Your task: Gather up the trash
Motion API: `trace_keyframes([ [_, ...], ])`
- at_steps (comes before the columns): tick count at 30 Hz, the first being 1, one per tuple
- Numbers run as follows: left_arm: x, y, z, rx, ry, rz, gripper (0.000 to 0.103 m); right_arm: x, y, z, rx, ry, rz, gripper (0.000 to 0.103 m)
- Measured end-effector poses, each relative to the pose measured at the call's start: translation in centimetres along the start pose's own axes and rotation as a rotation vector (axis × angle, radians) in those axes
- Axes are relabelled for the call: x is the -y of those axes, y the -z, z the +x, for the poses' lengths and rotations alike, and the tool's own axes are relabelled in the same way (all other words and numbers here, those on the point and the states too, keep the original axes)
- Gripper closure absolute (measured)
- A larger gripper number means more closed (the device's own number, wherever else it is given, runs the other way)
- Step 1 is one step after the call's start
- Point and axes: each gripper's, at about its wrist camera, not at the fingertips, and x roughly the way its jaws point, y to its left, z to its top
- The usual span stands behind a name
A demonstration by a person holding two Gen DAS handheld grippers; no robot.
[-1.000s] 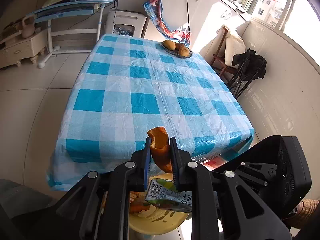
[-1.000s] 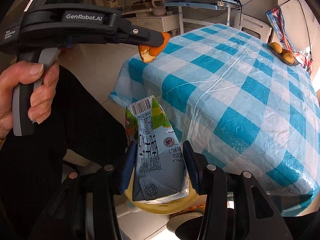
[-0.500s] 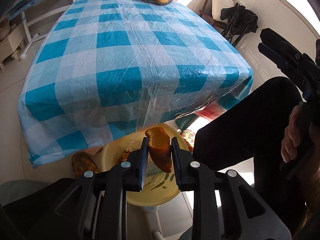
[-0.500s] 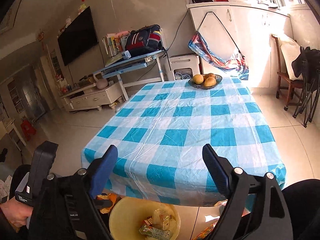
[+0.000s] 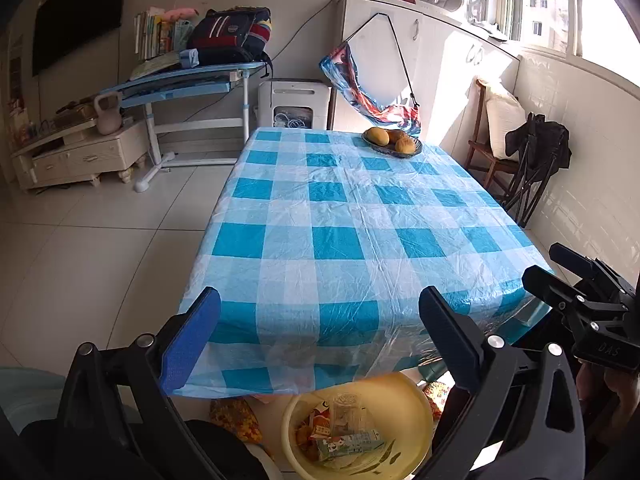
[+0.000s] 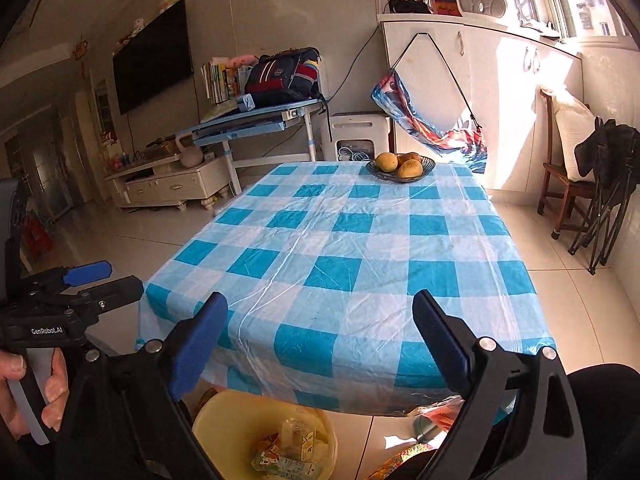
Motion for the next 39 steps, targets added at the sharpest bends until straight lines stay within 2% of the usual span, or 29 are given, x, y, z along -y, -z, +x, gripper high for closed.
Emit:
trace_keyframes([
  [5,-0.3,-0.4,0.2,0.004,-0.055,-0.006,0.007,-0.5,0.2,0.2,-0.008,0.018,-0.037,0.012],
  [8,-0.7,-0.6,0.4,-0.008,-0.052,-0.03,0.007,-0.7,0.2,0.3,-0.009,0.026,-0.05,0.012],
  [11,-0.8,-0.6,0.2,0.011,-0.066,-0.039,0.007,-0.7,0.2,0.2,-0.004,0.035,-0.051,0.011],
  [19,-1.3,-0.8,-0.6,0.06,-0.165,-0.056,0.007,-0.3,0.1,0.0,0.011,0.047,-0.036,0.01],
  [31,-1.0,-0.9,-0.8,0.074,-0.213,-0.029,0.007,-0.1,-0.1,-0.1,0.019,0.053,-0.028,0.009],
  [39,-1.0,-0.9,-1.0,0.078,-0.198,-0.039,0.007,0.0,-0.1,-0.1,0.02,0.053,-0.027,0.009],
])
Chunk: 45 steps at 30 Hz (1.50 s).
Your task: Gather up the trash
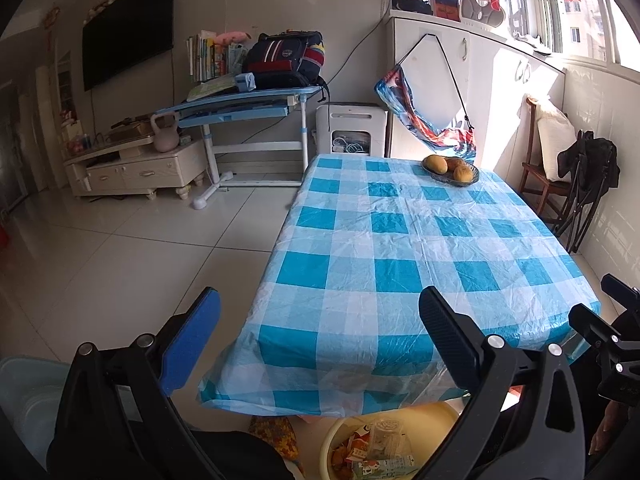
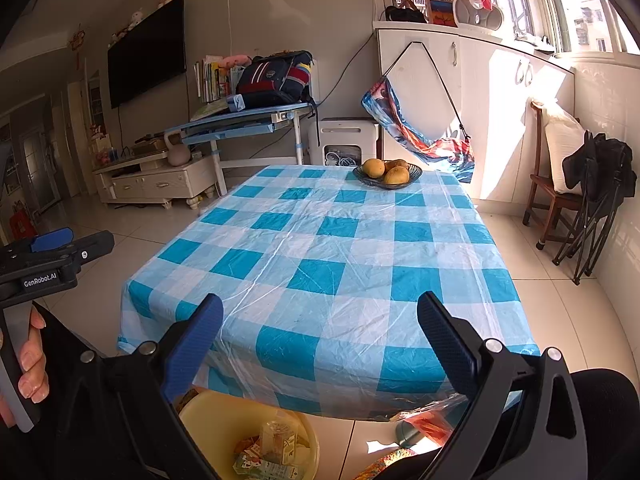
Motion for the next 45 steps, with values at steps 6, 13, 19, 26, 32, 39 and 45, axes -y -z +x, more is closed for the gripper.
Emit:
trace_keyframes([
  [6,-0.4,0.0,0.0,0.002,-0.002,-0.01,0.007,0.0,0.0,0.0,0.0,0.001,-0.002,0.009],
  [13,-0.3,0.0,-0.1,0.008,-0.013,0.002,0.007,0.3,0.0,-0.1,0.008,0.002,0.005,0.009],
  [19,0.5,0.1,0.1,0.007,-0.023,0.036,0.007,1.1,-0.2,-0.3,0.018,0.003,0.025,0.009],
  [26,1.5,0.3,-0.2,0.015,-0.015,0.078,0.007,0.7,-0.2,-0.4,0.027,0.002,0.008,0.009],
  [32,1.8,0.4,-0.2,0.014,-0.014,0.094,0.007,0.3,-0.2,-0.3,0.028,0.004,-0.008,0.009],
  [39,1.8,0.4,-0.2,0.015,-0.009,0.092,0.007,0.2,-0.3,-0.3,0.033,0.008,-0.012,0.009],
  [45,2.0,0.5,-0.3,0.015,-0.008,0.101,0.007,0.4,-0.4,-0.5,0.041,0.015,-0.011,0.009],
])
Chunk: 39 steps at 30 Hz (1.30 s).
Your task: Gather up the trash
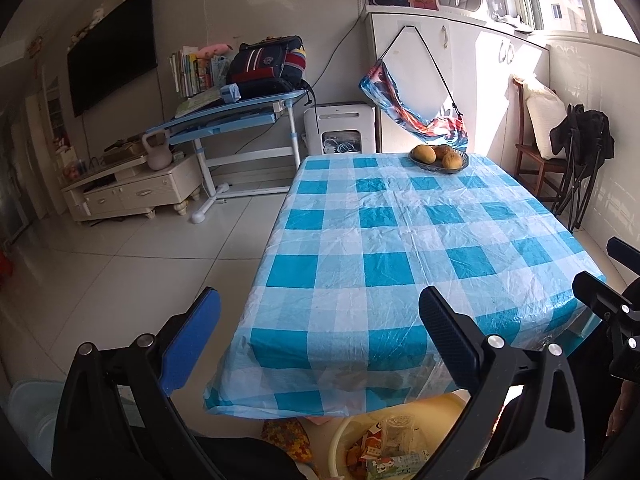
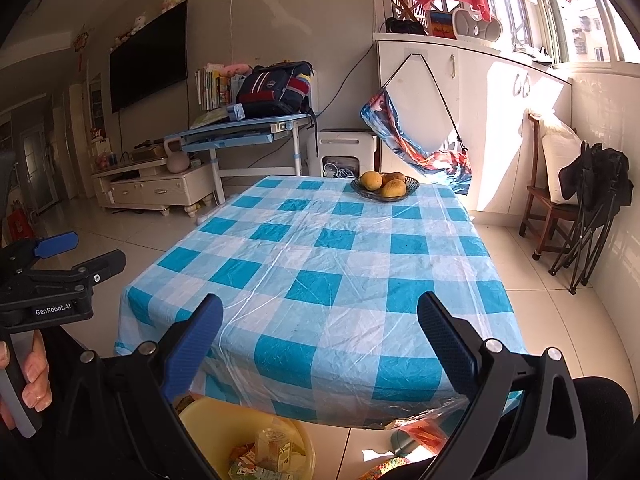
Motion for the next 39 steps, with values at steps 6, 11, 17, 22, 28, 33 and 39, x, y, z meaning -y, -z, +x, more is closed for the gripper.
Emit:
trace_keyframes([
  [6,-0.2,-0.16,-0.45,0.018,0.01,-0.001,0.007,-0.25,0.07,0.22,-0.003,0.022,-0.015,0.009],
  [11,-0.43,-0.2,-0.67,0.026,0.016,-0.004,0.007,-0.76,0.16,0.36,-0.005,0.028,-0.041,0.009],
  [17,-0.29,-0.23,-0.71,0.024,0.017,0.005,0.007,-0.56,0.15,0.12,0.006,0.033,-0.028,0.009],
  [22,0.0,-0.26,-0.71,0.023,0.022,0.018,0.007,-0.27,0.04,0.01,0.01,0.034,-0.014,0.009],
  [28,0.28,-0.24,-0.76,0.026,0.023,0.031,0.007,-0.33,0.07,0.0,0.009,0.035,-0.015,0.009],
  [33,0.27,-0.24,-0.77,0.026,0.023,0.029,0.007,-0.29,0.07,0.04,0.009,0.035,-0.02,0.009],
  [39,0.3,-0.25,-0.78,0.026,0.021,0.031,0.007,-0.16,0.08,0.09,0.009,0.035,-0.016,0.009],
])
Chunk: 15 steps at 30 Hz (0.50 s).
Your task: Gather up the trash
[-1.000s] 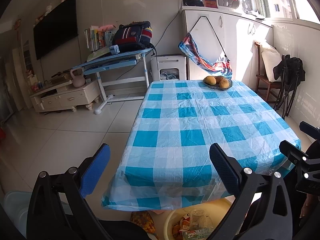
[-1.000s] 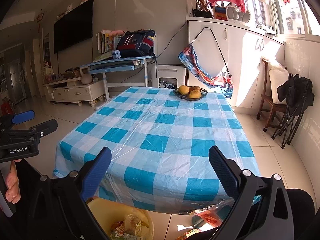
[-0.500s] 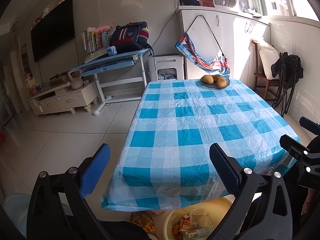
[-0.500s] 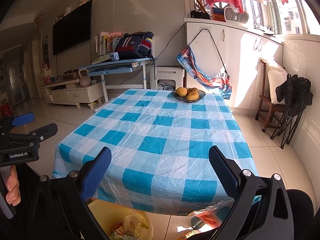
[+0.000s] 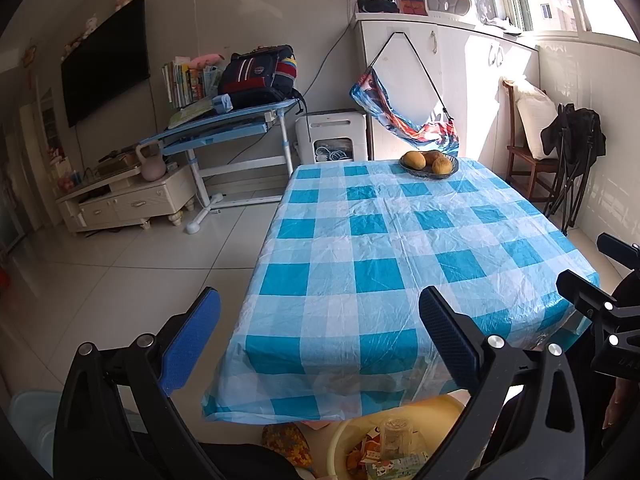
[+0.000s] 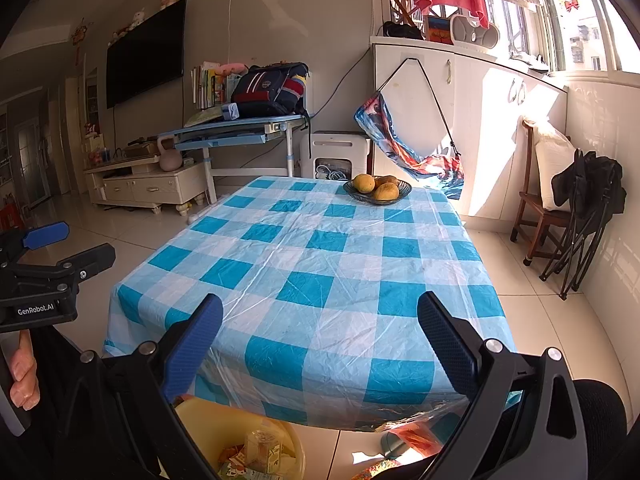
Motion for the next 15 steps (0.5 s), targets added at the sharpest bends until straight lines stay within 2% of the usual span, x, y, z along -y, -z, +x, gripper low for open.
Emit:
trace_keyframes([
  [15,-0.04,-0.13,-0.1,0.003,-0.002,-0.005,0.007,-0.07,0.02,0.0,0.0,0.0,-0.002,0.009],
])
